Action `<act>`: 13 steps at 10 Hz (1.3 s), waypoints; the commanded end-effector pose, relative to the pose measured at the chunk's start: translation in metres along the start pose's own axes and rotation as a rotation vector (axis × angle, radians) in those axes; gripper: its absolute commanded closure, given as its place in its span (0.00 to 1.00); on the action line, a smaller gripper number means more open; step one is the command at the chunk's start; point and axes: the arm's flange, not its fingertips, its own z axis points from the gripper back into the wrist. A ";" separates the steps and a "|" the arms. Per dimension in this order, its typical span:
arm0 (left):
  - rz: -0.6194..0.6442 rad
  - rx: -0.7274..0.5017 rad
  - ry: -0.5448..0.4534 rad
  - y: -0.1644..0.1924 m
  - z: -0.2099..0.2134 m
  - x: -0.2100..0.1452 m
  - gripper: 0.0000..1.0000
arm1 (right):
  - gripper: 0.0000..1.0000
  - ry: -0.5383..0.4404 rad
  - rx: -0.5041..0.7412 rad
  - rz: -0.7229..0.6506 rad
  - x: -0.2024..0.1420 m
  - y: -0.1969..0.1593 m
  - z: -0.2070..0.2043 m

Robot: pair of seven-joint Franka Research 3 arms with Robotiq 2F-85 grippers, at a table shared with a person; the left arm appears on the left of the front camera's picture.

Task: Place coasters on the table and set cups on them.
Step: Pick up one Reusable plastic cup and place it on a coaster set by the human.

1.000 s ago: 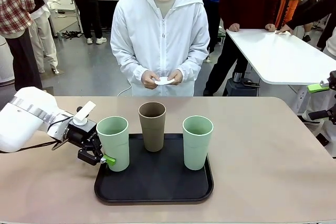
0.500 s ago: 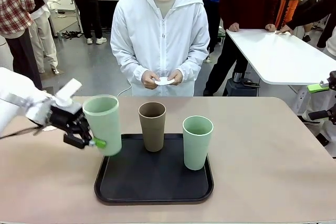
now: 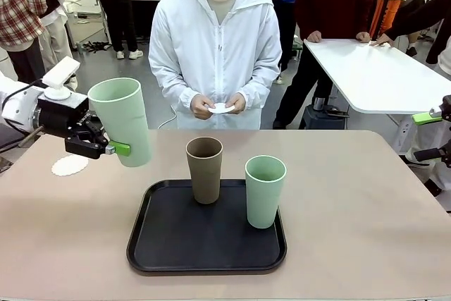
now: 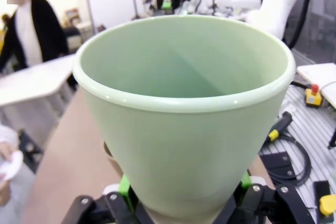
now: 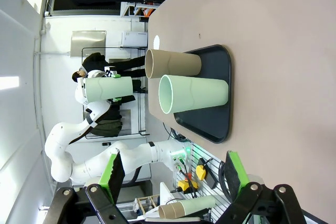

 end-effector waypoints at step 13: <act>0.139 0.510 -0.049 0.052 0.250 -0.049 0.18 | 0.00 0.002 0.009 0.006 -0.001 0.001 0.000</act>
